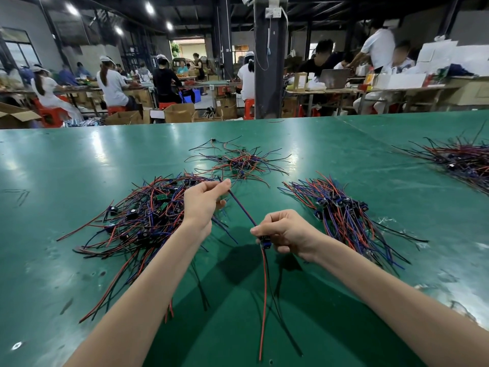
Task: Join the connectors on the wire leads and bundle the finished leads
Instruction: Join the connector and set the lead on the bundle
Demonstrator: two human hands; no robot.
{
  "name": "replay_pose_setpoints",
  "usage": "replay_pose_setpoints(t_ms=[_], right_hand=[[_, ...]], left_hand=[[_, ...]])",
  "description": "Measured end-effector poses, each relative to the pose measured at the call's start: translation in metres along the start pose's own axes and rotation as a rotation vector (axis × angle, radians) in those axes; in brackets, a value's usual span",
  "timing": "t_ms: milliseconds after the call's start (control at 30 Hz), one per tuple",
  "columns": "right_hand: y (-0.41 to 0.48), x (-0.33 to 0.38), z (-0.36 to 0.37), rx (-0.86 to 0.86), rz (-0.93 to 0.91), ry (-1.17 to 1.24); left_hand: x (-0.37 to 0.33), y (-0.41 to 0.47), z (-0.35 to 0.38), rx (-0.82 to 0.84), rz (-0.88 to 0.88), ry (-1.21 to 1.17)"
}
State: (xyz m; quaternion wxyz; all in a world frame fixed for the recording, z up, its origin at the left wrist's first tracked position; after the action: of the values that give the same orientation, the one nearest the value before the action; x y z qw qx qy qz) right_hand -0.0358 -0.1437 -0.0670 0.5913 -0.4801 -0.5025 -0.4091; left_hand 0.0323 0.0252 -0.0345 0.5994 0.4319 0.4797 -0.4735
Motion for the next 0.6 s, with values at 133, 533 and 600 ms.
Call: replay_pose_setpoints(t_ms=[133, 533, 600], right_hand=[[-0.001, 0.002, -0.005, -0.014, -0.008, -0.002], [0.000, -0.002, -0.003, 0.020, 0.013, -0.032], [0.000, -0.004, -0.001, 0.036, 0.025, -0.043]], left_hand=[[0.008, -0.004, 0.003, 0.015, -0.190, -0.166], [0.019, -0.012, 0.018, 0.116, -0.439, -0.458], [0.018, -0.010, 0.016, 0.108, -0.412, -0.430]])
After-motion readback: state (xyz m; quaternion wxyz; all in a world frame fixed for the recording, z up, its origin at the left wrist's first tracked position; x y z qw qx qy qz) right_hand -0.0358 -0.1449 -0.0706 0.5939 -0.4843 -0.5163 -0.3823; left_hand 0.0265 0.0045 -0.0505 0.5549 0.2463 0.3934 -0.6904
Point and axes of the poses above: each hand's wrist, its own y-axis towards the middle knuckle, its own z-axis out of the palm, x = y × z, the point moved 8 cm from there along y, towards the middle knuckle, and after that the axes turned 1 degree about -x, right-handed, at the moved point
